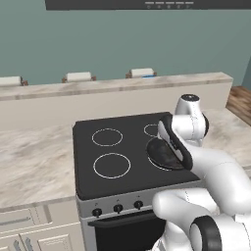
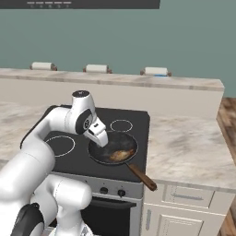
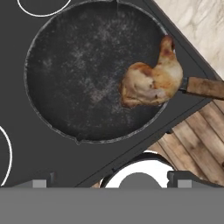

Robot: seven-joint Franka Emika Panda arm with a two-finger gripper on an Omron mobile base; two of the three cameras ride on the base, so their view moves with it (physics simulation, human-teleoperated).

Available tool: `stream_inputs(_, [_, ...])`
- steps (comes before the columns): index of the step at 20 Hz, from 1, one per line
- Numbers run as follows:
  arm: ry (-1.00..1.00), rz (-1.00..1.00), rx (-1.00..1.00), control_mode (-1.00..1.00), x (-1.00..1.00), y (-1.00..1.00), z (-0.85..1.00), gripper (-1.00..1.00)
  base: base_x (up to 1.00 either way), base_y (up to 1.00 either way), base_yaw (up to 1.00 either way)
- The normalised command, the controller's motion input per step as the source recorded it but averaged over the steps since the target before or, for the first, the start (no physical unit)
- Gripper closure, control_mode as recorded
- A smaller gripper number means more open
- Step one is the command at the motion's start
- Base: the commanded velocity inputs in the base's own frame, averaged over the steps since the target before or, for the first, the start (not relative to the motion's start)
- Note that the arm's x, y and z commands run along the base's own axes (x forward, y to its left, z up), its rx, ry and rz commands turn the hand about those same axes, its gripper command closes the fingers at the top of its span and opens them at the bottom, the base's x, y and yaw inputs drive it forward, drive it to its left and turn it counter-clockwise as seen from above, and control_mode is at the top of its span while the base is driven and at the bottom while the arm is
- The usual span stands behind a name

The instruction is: Take the chicken drumsticks from the pan and place one on each plate on the dining counter.

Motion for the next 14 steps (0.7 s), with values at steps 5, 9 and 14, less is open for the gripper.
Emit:
stream_inputs(5, [0.00,0.00,0.00,-1.00,0.00,-0.03,0.00,-1.00,0.00,-0.01,0.00])
stream_inputs(9, [0.00,0.00,0.00,-1.00,0.01,-0.38,0.00,-1.00,0.00,0.00,0.00])
stream_inputs(14, [0.00,0.00,0.00,-1.00,0.06,-0.57,0.00,-1.00,0.00,0.00,0.00])
